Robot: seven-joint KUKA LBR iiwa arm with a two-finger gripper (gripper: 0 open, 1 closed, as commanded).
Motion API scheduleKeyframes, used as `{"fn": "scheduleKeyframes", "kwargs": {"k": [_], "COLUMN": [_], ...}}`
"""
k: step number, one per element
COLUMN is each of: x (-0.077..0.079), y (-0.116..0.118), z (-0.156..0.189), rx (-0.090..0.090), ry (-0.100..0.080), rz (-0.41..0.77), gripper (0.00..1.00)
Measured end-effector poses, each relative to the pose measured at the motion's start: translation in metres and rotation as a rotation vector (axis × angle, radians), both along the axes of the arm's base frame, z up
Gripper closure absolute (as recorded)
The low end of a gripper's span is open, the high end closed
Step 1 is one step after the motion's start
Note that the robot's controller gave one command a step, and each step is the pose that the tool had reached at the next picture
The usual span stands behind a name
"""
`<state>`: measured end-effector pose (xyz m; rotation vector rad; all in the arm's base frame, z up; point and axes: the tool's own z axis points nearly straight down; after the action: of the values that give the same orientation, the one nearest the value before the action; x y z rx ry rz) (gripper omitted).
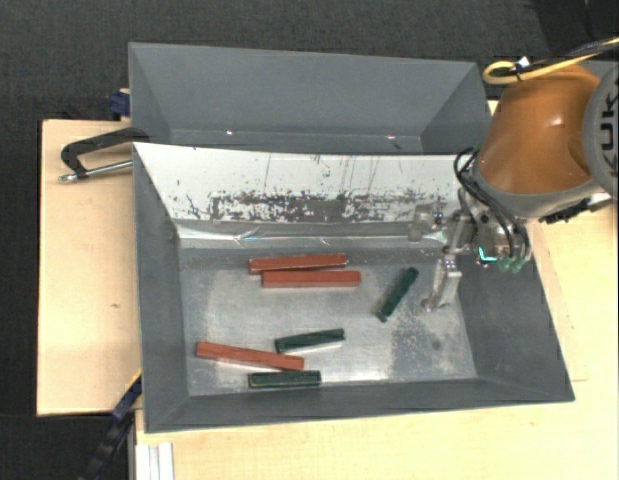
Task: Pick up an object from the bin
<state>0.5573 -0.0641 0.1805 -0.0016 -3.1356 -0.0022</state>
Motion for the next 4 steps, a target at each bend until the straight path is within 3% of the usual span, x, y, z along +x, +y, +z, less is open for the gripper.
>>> {"fn": "scheduleKeyframes", "kwargs": {"k": [1, 2, 3, 4], "x": [0.002, 0.004, -0.008, 0.015], "y": [0.0, -0.001, -0.007, -0.007], "z": [0.004, -0.024, -0.068, -0.11], "rx": [-0.001, -0.002, 0.0, 0.0], "ry": [-0.008, -0.014, -0.01, -0.012], "rz": [0.001, 0.071, 0.274, 0.675], "gripper": [0.0, 0.0, 0.0, 1.0]}}
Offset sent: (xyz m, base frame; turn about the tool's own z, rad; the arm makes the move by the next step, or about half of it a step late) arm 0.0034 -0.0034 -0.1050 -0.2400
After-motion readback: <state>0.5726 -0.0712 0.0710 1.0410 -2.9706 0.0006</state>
